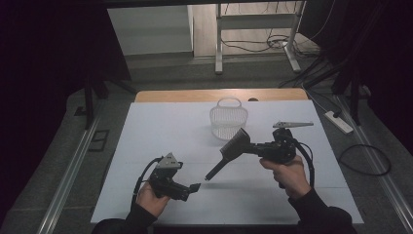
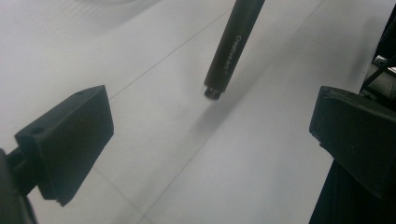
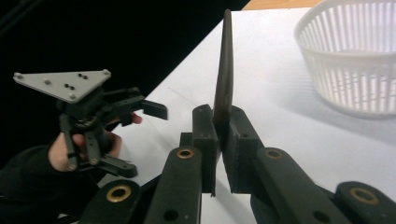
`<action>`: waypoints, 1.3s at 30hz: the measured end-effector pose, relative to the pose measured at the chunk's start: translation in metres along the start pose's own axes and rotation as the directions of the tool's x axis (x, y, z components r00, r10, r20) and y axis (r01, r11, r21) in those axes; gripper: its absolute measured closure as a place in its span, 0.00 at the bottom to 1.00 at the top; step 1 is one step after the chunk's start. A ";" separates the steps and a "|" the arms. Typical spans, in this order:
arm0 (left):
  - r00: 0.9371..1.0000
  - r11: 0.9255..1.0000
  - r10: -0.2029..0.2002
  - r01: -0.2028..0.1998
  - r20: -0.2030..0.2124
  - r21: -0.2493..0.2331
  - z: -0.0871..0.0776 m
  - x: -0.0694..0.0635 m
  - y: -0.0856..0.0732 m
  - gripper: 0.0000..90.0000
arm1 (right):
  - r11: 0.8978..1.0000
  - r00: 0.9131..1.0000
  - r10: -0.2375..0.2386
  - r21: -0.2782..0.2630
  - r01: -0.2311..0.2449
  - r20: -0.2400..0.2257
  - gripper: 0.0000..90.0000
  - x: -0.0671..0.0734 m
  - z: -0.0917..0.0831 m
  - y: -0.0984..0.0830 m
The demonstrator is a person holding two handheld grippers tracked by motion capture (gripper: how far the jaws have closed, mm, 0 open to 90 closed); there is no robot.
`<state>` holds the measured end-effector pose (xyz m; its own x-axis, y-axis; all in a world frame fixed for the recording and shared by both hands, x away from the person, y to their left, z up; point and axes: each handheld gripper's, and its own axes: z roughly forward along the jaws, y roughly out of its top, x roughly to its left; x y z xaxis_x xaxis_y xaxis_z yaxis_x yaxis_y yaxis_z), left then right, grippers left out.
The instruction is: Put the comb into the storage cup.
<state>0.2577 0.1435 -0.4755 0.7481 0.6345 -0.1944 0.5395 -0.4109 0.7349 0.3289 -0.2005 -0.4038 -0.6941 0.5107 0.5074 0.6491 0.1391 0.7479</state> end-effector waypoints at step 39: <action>0.990 0.986 -0.131 0.125 -0.044 -0.107 -0.061 0.025 -0.043 0.00 | 0.997 0.996 -0.058 -0.051 0.062 0.074 0.93 -0.001 -0.006 0.024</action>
<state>0.2299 0.2167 -0.4724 0.6532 0.7112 -0.2598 0.5847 -0.2558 0.7699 0.3433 -0.2026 -0.3835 -0.7056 0.5630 0.4303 0.5885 0.1273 0.7984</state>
